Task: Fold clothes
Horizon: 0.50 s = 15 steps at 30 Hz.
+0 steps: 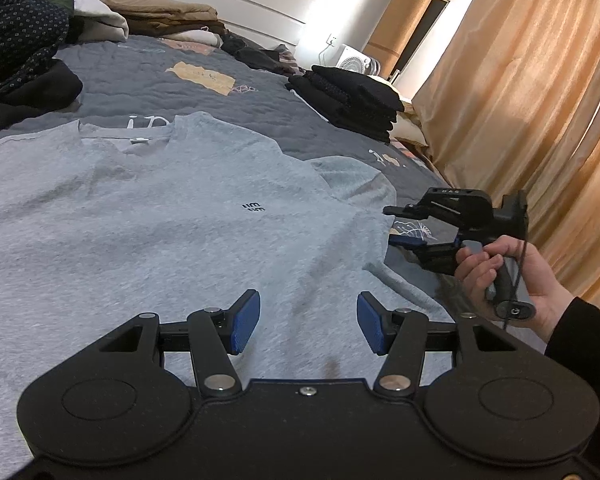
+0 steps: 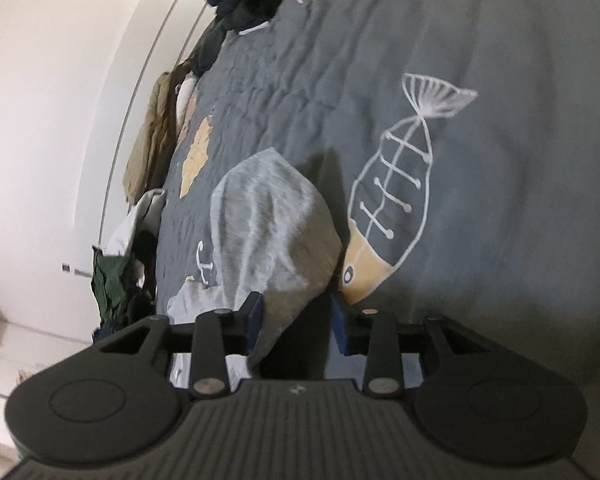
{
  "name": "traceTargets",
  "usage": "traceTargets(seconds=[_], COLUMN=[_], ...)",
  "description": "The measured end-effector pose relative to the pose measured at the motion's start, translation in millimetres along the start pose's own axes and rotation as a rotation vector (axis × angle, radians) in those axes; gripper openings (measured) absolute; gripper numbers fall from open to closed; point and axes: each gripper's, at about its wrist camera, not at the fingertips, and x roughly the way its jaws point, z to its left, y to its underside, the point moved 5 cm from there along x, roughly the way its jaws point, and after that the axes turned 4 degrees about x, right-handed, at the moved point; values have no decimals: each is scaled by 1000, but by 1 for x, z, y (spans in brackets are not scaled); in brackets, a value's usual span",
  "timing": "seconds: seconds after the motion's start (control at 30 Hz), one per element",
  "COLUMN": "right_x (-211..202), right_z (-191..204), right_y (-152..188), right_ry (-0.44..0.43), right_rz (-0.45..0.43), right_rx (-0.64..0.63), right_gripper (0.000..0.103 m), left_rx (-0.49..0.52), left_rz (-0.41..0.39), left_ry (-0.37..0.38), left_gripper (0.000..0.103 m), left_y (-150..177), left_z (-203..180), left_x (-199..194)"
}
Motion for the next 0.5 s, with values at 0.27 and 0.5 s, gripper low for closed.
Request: traceTargets(seconds=[0.27,0.5], right_x=[18,5], right_z=[-12,9], right_y=[-2,-7], right_ry=[-44,70], right_rz=[-78,-195], right_rx=[127,-75], right_gripper=[36,3], left_rx=[9,12], left_rz=[2,2], left_ry=[0,-2], left_gripper=[53,53], left_y=[1,0], left_z=[-1,-1], left_x=[0,-1])
